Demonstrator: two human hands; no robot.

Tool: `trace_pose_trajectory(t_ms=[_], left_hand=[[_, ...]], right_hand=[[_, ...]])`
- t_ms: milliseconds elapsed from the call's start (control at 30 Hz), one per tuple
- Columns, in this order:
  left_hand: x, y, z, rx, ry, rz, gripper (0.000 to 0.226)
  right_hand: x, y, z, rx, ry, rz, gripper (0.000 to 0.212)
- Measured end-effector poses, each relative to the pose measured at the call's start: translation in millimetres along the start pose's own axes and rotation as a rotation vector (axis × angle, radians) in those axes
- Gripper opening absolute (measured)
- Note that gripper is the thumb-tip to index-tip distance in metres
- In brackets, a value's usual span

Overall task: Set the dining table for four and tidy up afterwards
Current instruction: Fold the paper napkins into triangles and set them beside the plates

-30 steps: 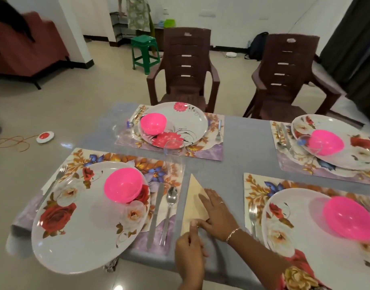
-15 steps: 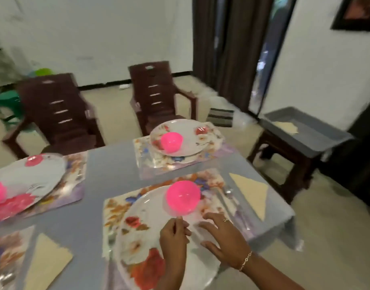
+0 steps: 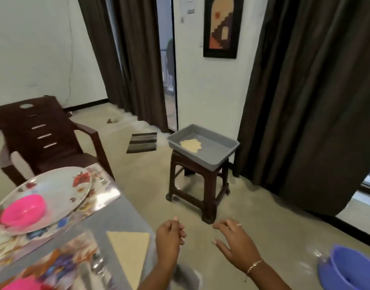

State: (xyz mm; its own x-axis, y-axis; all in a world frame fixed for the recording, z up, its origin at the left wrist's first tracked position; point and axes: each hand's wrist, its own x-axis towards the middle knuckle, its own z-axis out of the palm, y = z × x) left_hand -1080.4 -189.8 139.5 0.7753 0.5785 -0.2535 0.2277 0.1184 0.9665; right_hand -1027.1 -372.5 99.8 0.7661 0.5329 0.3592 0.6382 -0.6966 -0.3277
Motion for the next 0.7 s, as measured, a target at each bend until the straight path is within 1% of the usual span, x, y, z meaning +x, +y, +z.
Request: trace_pose_trajectory(t_ms=[167,300,367,433,500,567,700], left_hand=[[72.4,6.4,90.7,-0.091,0.012,-0.109,0.036],[146.5,25.2,159.1,-0.146,0.049,-0.168,0.037],[178.8,38.2,185.5,-0.155,0.048,-0.165,0.036],[207.1,50.3,204.4,-0.170,0.052,-0.179,0.035],[230.6,59.0,217.5,-0.177,0.075,-0.202,0.035],[252.6,66.8,228.3,-0.173,0.081,-0.226,0.033],[306.8,78.7,255.7,-0.185,0.043,-0.300,0.028]], right_hand=[[61.9,89.2,-7.3,-0.061,-0.006,-0.026,0.019],[125.1,157.1,-17.4,-0.054,-0.080,-0.012,0.036],[157.3,185.1,-20.5,-0.071,-0.109,-0.003,0.033],[188.4,207.0,-23.2,-0.093,-0.120,0.029,0.023],[216.6,225.4,-17.9,-0.058,-0.143,0.084,0.018],[245.6,243.1,-8.0,-0.047,-0.145,0.065,0.020],[314.0,282.8,20.8,0.017,-0.245,0.046,0.023]])
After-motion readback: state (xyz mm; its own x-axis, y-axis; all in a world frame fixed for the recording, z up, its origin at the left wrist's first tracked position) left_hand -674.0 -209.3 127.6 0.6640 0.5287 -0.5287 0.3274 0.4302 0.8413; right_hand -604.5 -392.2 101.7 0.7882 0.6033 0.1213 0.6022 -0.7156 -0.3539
